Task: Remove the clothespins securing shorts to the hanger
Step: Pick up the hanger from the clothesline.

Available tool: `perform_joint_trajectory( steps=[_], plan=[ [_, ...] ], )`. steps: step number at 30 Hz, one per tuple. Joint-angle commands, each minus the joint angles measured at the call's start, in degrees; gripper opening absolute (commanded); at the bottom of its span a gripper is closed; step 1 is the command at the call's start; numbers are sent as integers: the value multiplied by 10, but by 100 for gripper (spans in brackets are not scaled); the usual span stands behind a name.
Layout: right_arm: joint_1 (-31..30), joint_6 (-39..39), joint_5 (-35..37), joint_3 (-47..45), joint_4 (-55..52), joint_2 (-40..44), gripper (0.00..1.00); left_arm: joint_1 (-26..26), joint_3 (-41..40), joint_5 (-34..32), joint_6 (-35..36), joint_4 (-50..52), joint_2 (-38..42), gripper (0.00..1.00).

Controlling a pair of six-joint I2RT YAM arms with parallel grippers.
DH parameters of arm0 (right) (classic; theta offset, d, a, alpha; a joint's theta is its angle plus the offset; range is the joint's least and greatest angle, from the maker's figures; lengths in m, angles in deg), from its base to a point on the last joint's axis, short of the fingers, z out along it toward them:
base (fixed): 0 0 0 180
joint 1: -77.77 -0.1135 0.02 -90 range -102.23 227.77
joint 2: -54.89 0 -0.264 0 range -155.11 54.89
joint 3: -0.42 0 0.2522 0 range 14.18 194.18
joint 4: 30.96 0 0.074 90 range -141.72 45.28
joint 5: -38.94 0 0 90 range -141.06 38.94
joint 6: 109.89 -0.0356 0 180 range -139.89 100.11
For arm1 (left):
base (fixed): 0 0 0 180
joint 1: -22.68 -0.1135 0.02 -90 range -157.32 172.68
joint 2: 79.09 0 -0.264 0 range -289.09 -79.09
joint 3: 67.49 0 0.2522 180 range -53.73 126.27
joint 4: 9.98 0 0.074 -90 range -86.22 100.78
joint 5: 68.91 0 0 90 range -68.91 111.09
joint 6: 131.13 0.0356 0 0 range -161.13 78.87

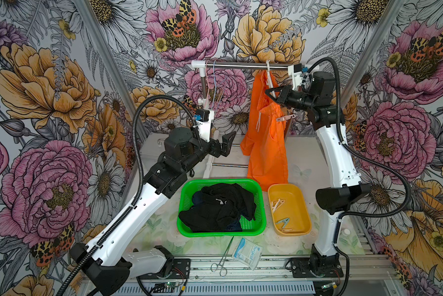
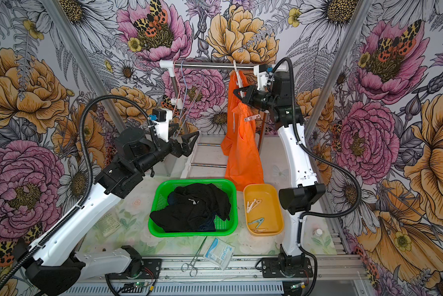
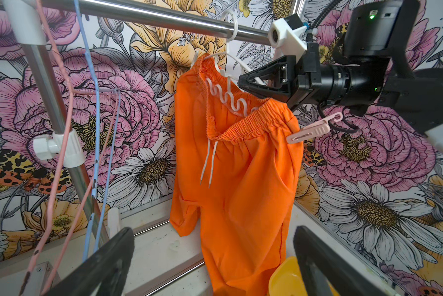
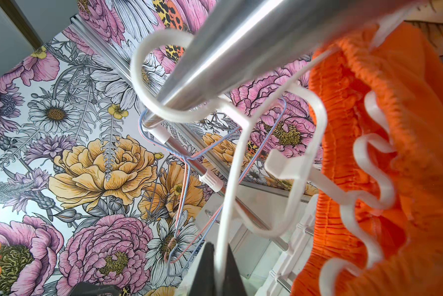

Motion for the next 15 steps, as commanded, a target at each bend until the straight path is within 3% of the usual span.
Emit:
perform_joint_trajectory(
  steps=[1,15],
  plan=[
    [-8,-15,-17,16,121,9,0,-9,-11,-3,-13,-19,17,99],
    [-20,-39,-34,18,185,14,0,-22,-21,13,-26,-23,14,96]
  ],
)
